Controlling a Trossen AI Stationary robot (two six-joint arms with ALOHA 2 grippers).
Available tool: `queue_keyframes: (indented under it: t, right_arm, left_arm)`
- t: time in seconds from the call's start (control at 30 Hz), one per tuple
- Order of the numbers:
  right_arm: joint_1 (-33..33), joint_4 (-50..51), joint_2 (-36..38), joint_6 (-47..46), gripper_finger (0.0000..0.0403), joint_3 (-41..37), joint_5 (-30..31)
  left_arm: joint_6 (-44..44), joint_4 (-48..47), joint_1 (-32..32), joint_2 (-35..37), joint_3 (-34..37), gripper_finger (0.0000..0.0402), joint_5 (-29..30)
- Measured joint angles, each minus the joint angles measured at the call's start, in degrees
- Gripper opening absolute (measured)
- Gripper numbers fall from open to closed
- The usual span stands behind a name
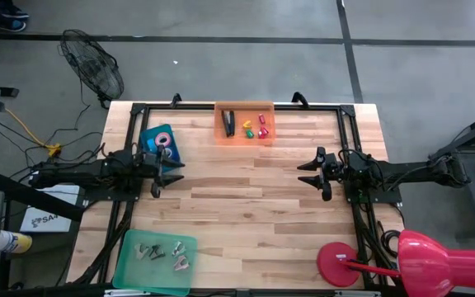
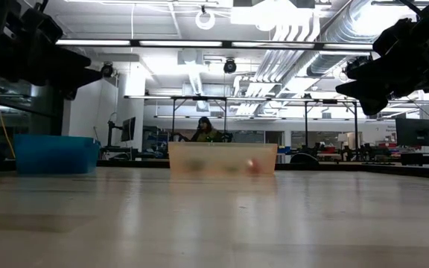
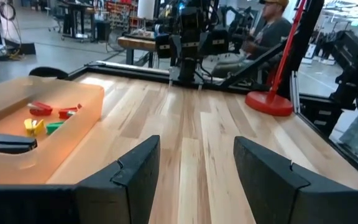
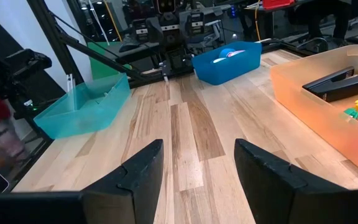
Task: Pick and place Stapler, Stapler remover, tape
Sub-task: Return to Home Position
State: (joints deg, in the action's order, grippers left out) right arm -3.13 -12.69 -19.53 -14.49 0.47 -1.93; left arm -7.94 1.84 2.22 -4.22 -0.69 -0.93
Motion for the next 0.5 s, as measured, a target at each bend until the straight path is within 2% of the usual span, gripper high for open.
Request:
queue_keyframes:
  t: [0.5]
  right_arm:
    - [0.02,0.0,0.0,-0.01,0.0189,0.02,0.0]
  left_arm:
    - [0.0,-1.2,0.0,-0.01,0.0,0.0202,0.04]
